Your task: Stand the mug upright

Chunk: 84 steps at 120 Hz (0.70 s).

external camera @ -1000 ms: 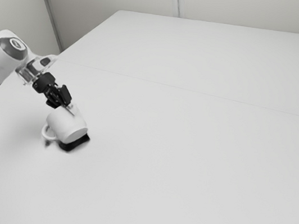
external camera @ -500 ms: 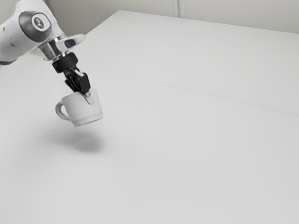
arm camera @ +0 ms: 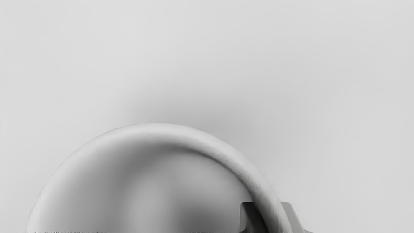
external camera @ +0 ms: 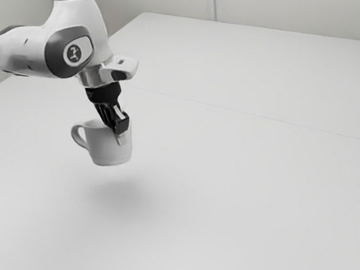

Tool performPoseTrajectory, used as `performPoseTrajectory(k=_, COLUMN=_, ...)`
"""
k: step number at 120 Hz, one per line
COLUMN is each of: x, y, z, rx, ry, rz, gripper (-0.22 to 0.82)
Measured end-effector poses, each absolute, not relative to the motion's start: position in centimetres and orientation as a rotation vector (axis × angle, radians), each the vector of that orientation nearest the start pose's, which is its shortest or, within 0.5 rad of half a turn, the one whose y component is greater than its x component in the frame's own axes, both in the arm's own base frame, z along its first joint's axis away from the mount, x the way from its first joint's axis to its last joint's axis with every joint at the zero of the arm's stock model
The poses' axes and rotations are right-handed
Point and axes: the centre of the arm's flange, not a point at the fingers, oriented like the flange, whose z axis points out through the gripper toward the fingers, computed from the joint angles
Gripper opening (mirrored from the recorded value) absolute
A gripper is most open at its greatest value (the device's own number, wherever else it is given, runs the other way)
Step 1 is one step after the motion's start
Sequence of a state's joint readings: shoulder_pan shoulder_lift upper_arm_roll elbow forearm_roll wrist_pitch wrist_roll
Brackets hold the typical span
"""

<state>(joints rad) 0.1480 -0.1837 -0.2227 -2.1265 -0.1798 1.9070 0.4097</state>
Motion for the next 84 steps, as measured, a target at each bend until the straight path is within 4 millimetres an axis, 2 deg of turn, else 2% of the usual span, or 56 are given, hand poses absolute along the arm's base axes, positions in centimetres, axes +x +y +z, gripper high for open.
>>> performPoseTrajectory(k=16, x=47.4, y=-6.5, z=47.1, rx=-3.157, ry=0.637, rz=-0.049, gripper=-0.12)
performPoseTrajectory(k=36, x=46.1, y=-7.6, z=43.7, rx=-3.128, ry=0.591, rz=-0.134, gripper=-0.12)
performPoseTrajectory(k=53, x=45.6, y=-7.7, z=41.4, rx=-3.113, ry=0.542, rz=-0.236, gripper=-0.12)
performPoseTrajectory(k=84, x=44.9, y=-7.8, z=38.7, rx=-3.083, ry=0.480, rz=-0.420, gripper=-0.12)
